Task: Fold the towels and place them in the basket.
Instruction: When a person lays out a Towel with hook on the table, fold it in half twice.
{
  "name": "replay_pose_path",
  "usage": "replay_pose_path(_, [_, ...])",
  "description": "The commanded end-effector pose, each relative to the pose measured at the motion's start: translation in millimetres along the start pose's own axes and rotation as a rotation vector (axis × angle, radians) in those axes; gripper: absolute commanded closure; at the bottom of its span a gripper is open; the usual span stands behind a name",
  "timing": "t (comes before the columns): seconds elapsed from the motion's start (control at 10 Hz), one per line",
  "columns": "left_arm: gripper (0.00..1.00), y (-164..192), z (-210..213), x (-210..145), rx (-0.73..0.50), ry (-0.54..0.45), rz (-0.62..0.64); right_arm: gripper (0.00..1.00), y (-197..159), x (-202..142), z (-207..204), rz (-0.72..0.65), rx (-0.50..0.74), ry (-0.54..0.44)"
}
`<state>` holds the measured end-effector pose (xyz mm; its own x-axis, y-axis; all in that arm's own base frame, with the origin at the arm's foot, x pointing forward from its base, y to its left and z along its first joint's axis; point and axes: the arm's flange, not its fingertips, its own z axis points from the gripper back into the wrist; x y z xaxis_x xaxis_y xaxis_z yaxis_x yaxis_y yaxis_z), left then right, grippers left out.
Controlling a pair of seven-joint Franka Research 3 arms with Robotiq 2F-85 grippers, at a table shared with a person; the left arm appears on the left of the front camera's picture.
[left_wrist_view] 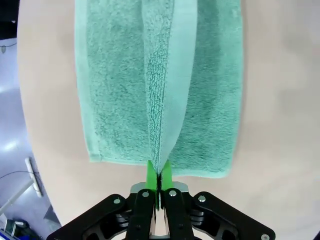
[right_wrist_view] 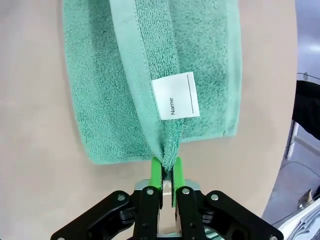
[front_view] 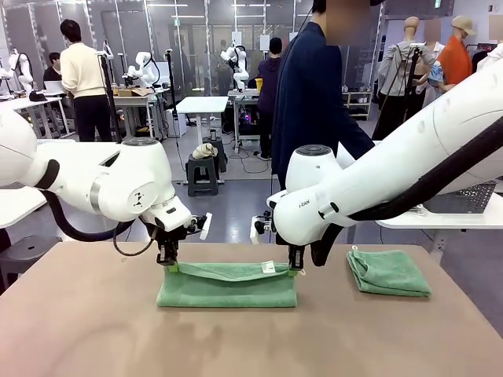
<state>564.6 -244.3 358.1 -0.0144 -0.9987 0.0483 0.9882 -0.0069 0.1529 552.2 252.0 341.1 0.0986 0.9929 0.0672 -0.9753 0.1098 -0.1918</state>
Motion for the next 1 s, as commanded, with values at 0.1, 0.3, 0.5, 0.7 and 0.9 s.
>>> replay_pose_path(0.1, [0.96,18,-4,4,-0.014,0.024,0.027,0.90,-14,4,-8,0.011,-0.015,-0.016])
replay_pose_path(0.3, [0.96,25,-12,5,-0.024,0.013,0.041,0.90,-18,6,-16,-0.008,-0.016,-0.019])
replay_pose_path(0.5, [0.96,29,-21,3,-0.022,0.008,0.061,0.90,-21,5,-24,-0.015,-0.011,-0.021])
replay_pose_path(0.7, [0.77,28,-21,3,-0.005,0.005,0.069,0.70,-21,3,-26,-0.019,-0.016,-0.041])
replay_pose_path(0.9, [0.58,28,-22,0,0.016,0.006,0.085,0.65,-22,2,-25,-0.015,-0.049,-0.043])
